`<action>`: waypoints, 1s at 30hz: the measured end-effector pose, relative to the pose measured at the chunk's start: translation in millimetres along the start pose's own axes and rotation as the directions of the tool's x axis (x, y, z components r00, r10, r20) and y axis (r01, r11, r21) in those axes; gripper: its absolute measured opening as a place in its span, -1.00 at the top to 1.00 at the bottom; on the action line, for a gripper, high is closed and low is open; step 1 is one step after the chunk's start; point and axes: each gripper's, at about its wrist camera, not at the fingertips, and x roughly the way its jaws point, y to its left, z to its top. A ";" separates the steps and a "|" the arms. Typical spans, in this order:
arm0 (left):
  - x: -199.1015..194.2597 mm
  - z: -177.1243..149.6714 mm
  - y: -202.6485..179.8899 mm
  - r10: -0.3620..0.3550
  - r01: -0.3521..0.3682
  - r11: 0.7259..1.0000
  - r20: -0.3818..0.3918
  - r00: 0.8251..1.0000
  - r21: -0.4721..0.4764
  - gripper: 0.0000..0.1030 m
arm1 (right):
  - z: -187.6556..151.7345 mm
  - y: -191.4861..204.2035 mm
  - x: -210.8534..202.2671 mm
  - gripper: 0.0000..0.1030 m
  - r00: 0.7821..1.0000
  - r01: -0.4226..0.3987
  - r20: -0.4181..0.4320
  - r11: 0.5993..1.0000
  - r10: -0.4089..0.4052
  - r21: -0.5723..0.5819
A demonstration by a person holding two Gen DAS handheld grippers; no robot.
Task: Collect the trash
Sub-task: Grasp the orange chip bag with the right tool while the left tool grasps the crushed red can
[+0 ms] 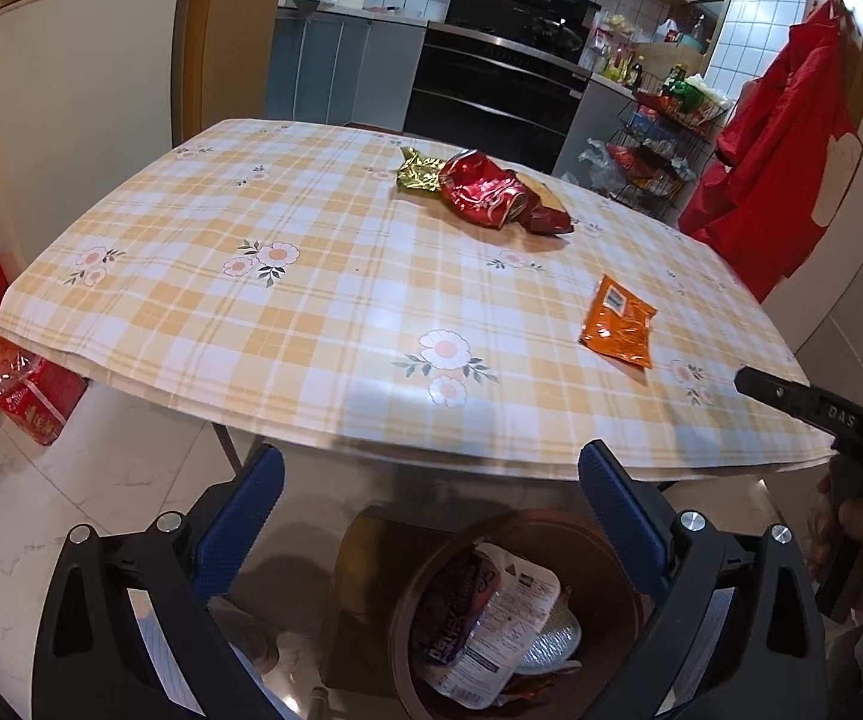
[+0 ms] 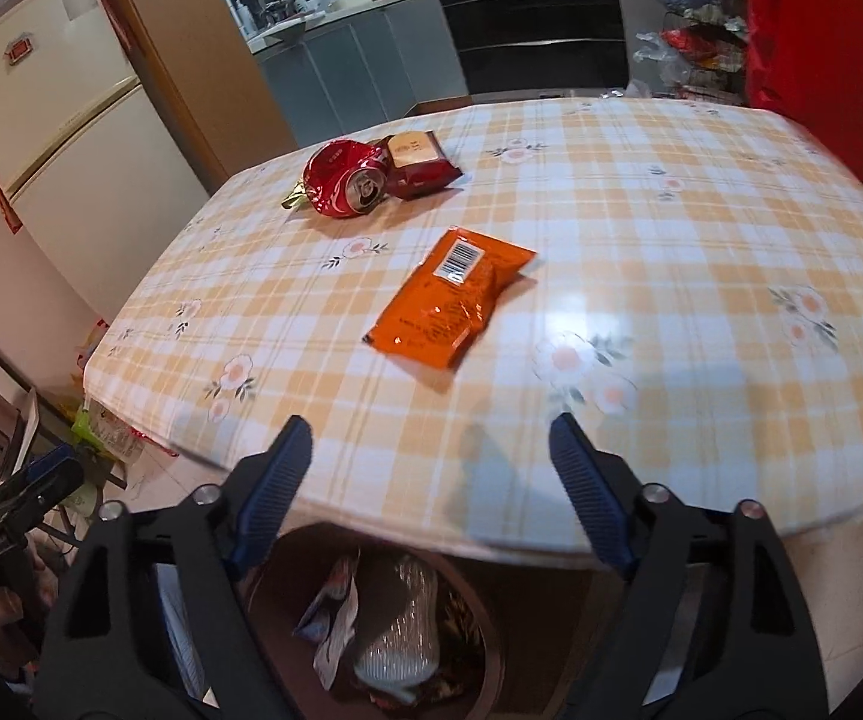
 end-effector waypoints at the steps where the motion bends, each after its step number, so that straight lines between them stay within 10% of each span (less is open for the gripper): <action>1: 5.5 3.2 1.4 0.004 -0.004 1.000 -0.004 1.000 0.000 -0.87 | 5.1 0.1 10.6 -0.44 1.000 -0.005 -0.009 1.000 0.005 -0.015; 15: 72.3 68.4 -3.0 -0.018 0.018 0.999 0.000 1.000 0.047 -0.87 | 60.3 -34.8 113.7 0.53 0.996 0.054 -0.069 0.997 -0.050 0.055; 30: 210.7 214.0 -24.8 -0.073 0.053 0.979 0.095 0.993 0.198 -0.45 | 65.7 -73.1 84.9 0.65 1.000 -0.005 0.031 0.989 0.000 0.150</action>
